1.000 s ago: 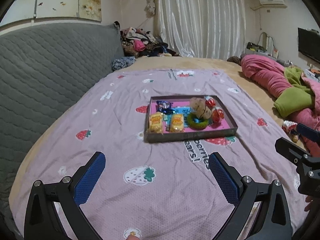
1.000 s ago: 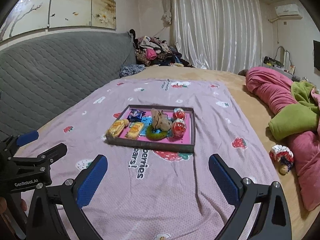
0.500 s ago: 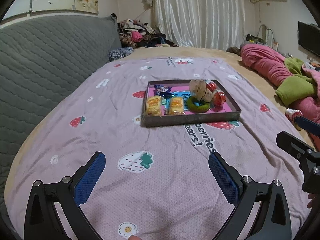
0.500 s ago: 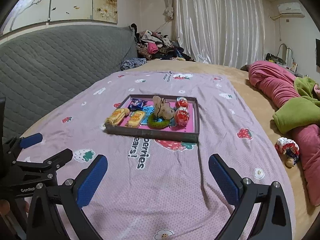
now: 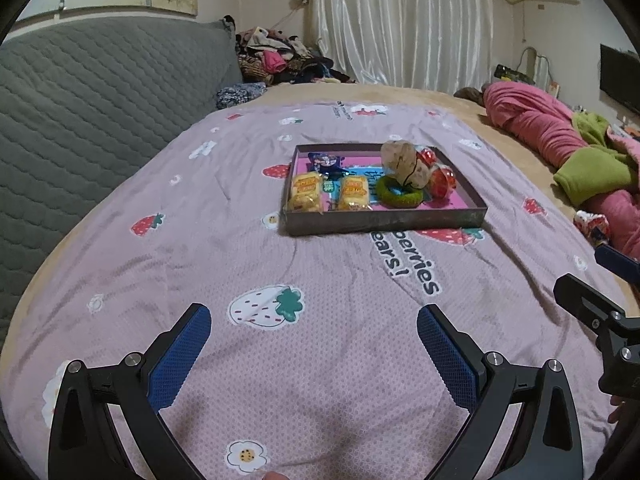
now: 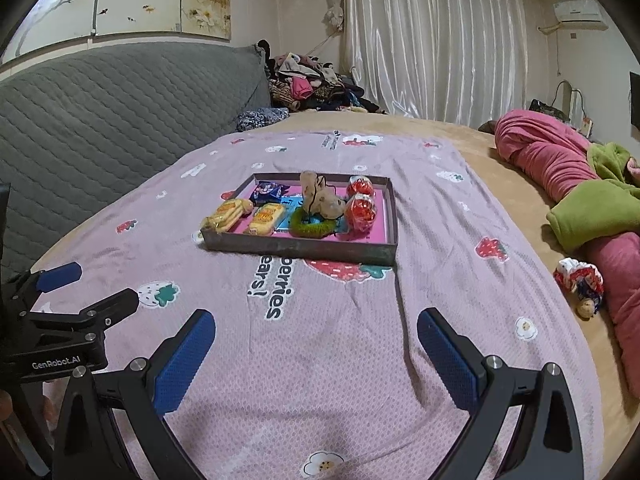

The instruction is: Organize objects

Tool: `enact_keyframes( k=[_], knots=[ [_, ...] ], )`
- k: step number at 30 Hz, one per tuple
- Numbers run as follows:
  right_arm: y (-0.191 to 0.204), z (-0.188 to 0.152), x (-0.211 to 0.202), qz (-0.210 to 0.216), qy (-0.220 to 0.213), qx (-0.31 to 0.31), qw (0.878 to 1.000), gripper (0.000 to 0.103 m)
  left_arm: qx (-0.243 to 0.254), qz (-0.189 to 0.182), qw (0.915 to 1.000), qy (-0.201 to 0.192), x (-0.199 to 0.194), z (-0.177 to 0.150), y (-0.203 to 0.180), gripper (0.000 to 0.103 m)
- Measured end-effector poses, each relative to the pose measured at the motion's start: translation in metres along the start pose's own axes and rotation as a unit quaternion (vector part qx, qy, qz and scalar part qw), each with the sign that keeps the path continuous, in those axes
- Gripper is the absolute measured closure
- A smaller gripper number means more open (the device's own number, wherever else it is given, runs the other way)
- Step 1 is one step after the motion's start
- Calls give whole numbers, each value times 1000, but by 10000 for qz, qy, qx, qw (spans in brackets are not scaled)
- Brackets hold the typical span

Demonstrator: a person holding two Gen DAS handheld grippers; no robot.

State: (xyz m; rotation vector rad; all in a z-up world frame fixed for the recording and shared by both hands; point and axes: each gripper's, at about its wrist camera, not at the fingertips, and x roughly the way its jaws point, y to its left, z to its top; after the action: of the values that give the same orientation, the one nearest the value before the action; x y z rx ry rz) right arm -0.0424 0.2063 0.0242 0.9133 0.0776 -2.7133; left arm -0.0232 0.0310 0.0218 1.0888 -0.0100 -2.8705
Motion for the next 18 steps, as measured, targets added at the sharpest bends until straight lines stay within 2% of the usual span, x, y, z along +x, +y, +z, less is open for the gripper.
enact_keyframes(
  k=[6, 18],
  knots=[
    [0, -7, 6, -17, 45, 1, 10000, 1, -51, 47, 10000, 36, 6, -7, 2, 0],
    [0, -16, 20, -28, 160, -11, 9999, 1, -202, -131, 9996, 155, 25, -14, 8, 0]
  ],
)
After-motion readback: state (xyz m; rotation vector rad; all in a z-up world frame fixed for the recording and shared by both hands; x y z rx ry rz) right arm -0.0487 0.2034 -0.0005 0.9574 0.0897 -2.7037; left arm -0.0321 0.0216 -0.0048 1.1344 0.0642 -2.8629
